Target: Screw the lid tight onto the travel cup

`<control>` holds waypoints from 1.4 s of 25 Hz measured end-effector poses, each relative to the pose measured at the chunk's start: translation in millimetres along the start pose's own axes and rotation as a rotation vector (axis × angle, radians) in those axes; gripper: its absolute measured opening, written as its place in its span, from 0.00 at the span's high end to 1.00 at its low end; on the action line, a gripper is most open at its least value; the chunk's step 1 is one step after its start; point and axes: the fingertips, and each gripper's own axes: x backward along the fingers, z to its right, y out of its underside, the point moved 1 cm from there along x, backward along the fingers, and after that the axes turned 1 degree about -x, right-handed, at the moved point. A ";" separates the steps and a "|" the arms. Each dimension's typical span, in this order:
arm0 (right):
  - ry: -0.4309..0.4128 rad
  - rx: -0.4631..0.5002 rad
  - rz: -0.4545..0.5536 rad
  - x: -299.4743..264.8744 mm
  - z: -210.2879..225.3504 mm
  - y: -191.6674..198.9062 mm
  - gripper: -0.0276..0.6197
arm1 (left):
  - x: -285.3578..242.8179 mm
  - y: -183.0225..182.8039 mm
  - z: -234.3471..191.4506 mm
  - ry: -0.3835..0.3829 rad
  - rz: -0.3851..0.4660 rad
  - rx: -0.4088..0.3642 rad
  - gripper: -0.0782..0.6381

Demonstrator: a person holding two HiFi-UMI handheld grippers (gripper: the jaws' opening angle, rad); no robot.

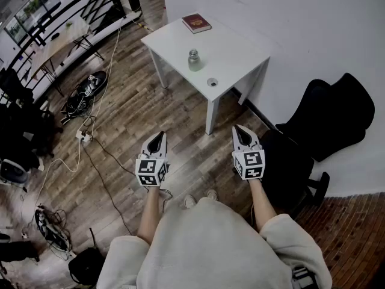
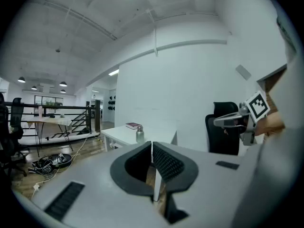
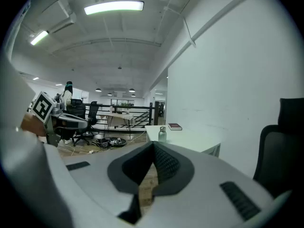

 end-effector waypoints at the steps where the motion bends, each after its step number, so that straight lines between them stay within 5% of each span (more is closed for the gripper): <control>1: 0.000 0.000 -0.002 0.4 -0.2 0.2 0.96 | 0.3 0.4 -0.4 0.000 -0.002 0.000 0.87; 35: -0.104 0.013 0.028 -27.9 43.4 5.2 0.96 | -54.2 -3.3 36.8 -0.067 -0.005 0.018 0.87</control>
